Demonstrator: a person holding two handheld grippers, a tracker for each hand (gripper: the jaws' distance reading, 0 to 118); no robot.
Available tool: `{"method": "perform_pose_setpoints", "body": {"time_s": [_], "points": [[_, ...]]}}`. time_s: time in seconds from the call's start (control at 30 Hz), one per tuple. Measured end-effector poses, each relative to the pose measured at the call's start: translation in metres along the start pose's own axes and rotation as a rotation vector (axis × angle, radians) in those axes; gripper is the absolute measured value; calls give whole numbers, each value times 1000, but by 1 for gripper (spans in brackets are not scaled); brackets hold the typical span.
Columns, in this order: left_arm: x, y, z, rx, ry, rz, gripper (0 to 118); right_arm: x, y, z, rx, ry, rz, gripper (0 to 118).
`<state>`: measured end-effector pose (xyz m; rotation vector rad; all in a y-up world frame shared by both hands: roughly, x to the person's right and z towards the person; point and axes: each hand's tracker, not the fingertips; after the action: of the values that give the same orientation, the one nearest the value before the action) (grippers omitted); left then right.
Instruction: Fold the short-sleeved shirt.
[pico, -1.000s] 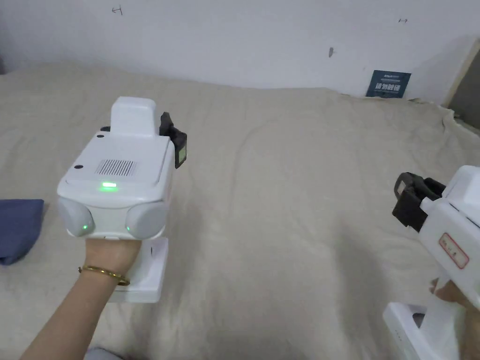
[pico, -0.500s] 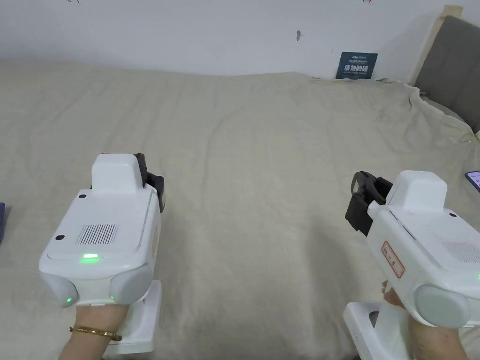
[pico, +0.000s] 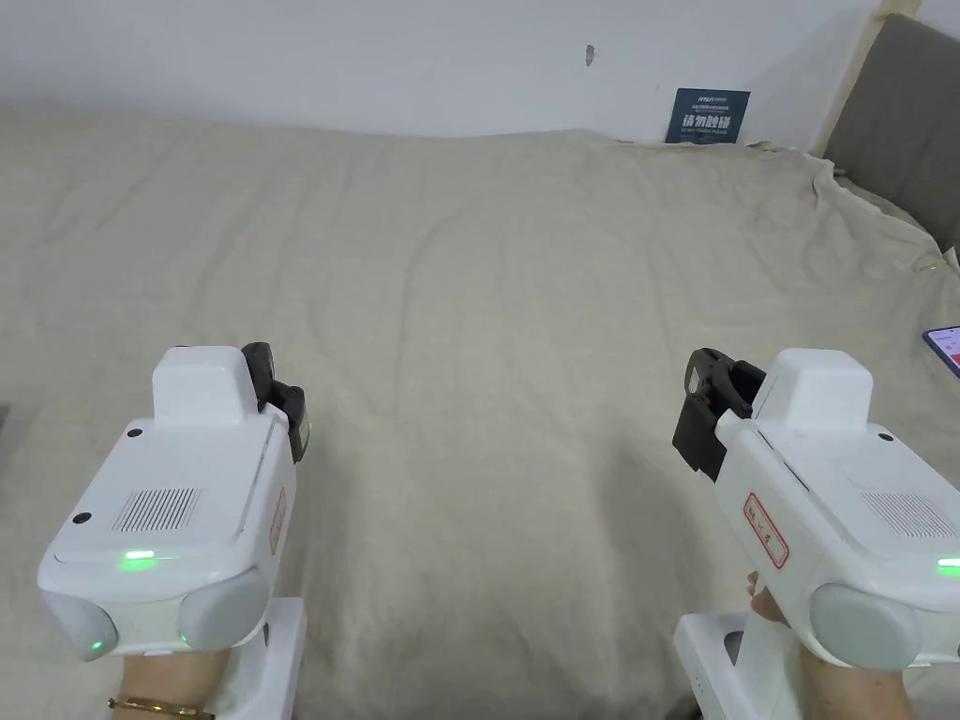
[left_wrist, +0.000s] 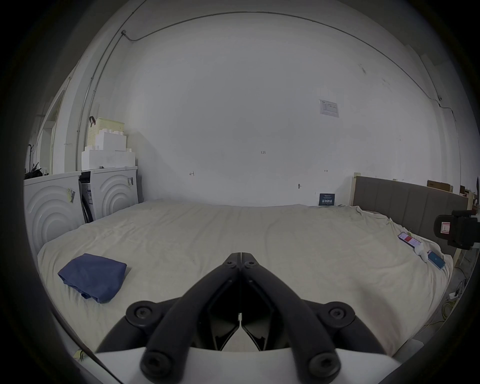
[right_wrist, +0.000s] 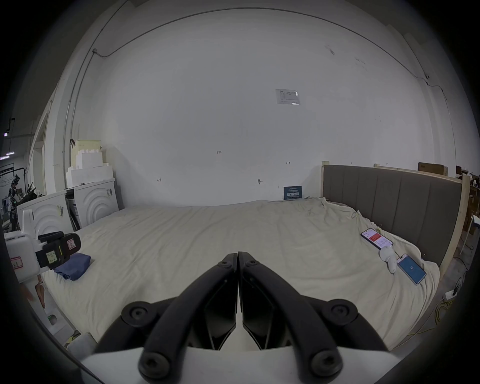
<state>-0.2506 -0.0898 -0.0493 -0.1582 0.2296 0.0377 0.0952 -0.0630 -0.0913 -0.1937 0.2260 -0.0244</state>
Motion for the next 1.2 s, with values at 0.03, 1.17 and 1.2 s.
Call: {"method": "perform_pose_setpoints", "body": {"time_s": [0.03, 1.17, 1.2], "points": [[0, 0, 0, -1, 2, 0, 0, -1, 1, 0, 1, 0, 2, 0], [6, 2, 1, 7, -10, -30, 0, -10, 6, 6, 12, 8, -8, 0], [6, 2, 1, 8, -9, -31, 0, -9, 6, 5, 11, 8, -8, 0]]}}
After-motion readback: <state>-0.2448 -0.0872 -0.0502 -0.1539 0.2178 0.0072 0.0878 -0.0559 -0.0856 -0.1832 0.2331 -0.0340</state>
